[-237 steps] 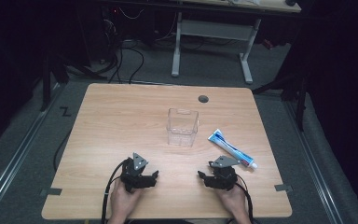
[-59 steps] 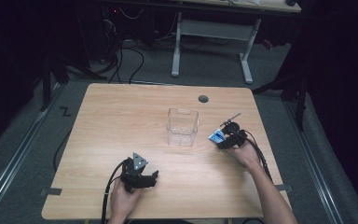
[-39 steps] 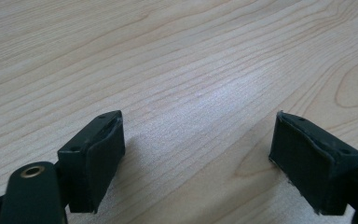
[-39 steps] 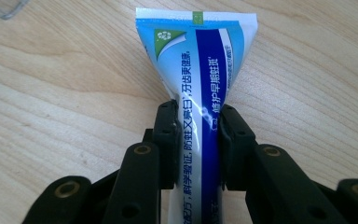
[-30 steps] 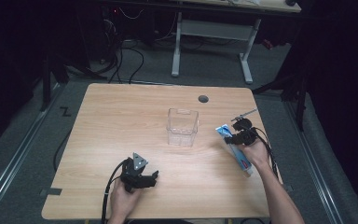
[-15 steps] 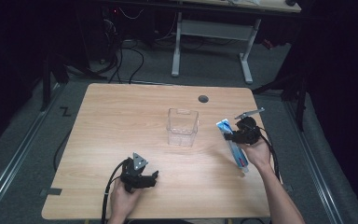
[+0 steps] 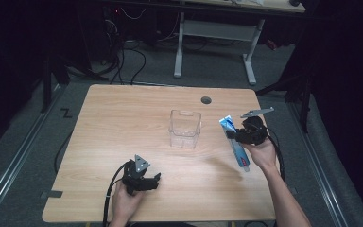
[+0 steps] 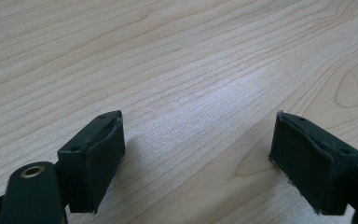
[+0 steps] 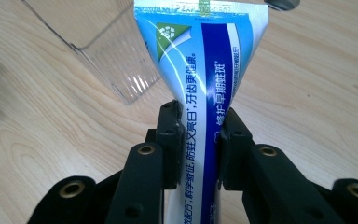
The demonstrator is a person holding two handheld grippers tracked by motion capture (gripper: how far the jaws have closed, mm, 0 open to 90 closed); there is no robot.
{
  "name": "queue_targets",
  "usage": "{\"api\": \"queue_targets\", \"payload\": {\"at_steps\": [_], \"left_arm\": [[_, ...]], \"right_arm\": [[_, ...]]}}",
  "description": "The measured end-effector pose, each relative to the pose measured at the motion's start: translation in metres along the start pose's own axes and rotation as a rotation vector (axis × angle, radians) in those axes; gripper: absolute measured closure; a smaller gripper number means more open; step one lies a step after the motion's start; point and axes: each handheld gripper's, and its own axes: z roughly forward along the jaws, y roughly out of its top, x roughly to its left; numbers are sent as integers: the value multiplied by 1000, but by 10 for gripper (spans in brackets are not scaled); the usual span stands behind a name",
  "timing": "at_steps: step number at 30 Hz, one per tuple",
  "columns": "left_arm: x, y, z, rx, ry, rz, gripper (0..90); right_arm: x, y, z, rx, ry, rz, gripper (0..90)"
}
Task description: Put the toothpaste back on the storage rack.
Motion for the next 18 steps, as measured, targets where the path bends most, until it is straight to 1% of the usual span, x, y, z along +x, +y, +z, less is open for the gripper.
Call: {"api": "queue_targets", "payload": {"at_steps": [7,12,14,16,18], "left_arm": [[0,0,0,0,0,0,178],[0,0,0,0,2,-2,179],[0,0,0,0,2,-2,180],[0,0,0,0,2,-2,180],[0,0,0,0,2,-2,180]], "right_arm": [[8,7,-5,-49,8,-17,741],[11,11,-7,-67,32,-11,741],[13,13,-9,-81,35,-16,741],[14,13,-11,-93,47,-5,741],[15,15,-11,-94,55,-8,741]]}}
